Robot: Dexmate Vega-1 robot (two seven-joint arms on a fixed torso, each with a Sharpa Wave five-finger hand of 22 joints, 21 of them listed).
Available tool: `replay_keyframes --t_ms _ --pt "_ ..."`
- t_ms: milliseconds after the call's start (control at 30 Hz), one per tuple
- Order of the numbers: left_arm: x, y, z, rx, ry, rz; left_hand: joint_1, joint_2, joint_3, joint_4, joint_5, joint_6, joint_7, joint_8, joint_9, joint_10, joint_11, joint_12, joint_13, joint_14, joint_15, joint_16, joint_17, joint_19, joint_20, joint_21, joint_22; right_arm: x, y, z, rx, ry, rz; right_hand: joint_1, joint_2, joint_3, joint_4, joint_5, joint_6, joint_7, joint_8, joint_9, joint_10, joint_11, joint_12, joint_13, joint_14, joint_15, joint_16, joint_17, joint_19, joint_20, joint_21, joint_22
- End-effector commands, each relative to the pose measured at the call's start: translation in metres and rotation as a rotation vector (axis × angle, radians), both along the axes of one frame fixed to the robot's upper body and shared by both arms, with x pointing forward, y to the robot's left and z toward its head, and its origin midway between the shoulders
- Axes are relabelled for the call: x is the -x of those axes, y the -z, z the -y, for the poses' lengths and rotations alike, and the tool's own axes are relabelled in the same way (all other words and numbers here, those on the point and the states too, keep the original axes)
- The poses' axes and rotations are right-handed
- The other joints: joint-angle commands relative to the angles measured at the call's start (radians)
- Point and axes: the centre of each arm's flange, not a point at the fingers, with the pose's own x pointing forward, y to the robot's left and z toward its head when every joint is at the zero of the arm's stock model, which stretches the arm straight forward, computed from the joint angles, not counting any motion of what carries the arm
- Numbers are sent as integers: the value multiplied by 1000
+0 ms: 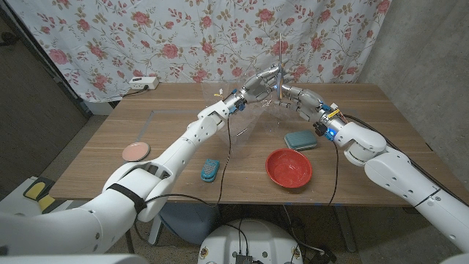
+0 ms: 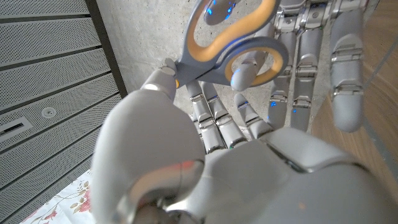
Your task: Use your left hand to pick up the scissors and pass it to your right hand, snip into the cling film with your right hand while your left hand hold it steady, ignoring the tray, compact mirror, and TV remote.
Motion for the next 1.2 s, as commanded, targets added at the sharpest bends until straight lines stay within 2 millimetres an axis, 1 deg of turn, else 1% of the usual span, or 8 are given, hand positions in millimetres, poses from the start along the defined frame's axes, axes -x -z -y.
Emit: replay_keyframes --t_ms 33,200,300,400,567,700,833,1200 --pt "4 3 -1 6 -44 25 2 10 1 1 4 4 -7 1 1 104 -98 0 2 -21 -30 8 3 2 1 4 0 3 3 1 -11 28 -7 28 6 10 -1 0 35 -19 8 2 19 -18 4 4 17 -13 6 3 6 -11 5 0" --pt "6 1 -3 12 -54 41 3 9 1 0 4 5 -8 2 1 104 -98 -1 1 -22 -31 8 4 1 0 4 0 5 3 1 -1 43 6 64 13 23 -7 1 62 -50 13 1 29 -36 3 4 25 -32 7 2 15 -20 3 0" --pt "7 1 -4 13 -53 40 3 9 1 0 4 6 -9 2 1 105 -98 -1 1 -23 -31 8 5 1 0 4 0 5 2 1 3 45 5 88 14 29 -9 -1 80 -70 16 0 40 -57 4 4 32 -52 8 2 24 -33 3 0" --pt "7 2 -2 13 -48 37 2 10 1 1 4 5 -8 2 2 105 -98 -1 1 -23 -30 8 5 1 0 4 0 4 2 1 1 50 3 98 10 29 -8 -5 92 -73 17 0 47 -63 5 3 38 -54 9 1 32 -37 4 0" --pt "5 5 1 10 -30 22 1 9 0 2 3 6 -9 2 2 106 -98 -1 2 -22 -30 9 6 0 0 5 0 3 2 1 -3 44 -3 108 5 26 -3 -12 109 -86 18 0 64 -80 7 3 49 -73 11 1 39 -53 2 -1" --pt "4 7 2 9 -33 19 2 10 0 1 4 5 -11 1 2 105 -98 -2 1 -23 -31 8 6 -1 0 5 0 3 2 2 -4 44 -8 106 2 22 2 -14 117 -83 19 0 69 -78 7 4 51 -67 11 2 43 -47 2 0" --pt "4 7 3 3 -55 30 3 10 1 1 4 4 -10 1 2 104 -98 -3 1 -23 -31 7 6 -1 0 5 0 3 2 1 -5 48 -13 93 -13 8 10 -17 121 -73 15 0 71 -64 5 4 54 -54 11 2 52 -34 2 0" --pt "6 7 4 -1 -88 50 4 10 0 1 3 9 -14 2 2 103 -98 -6 0 -20 -32 11 10 -2 0 6 0 0 1 0 12 55 -20 73 -31 -13 22 -17 117 -47 5 0 80 -49 3 5 61 -39 11 4 48 -28 -4 0"
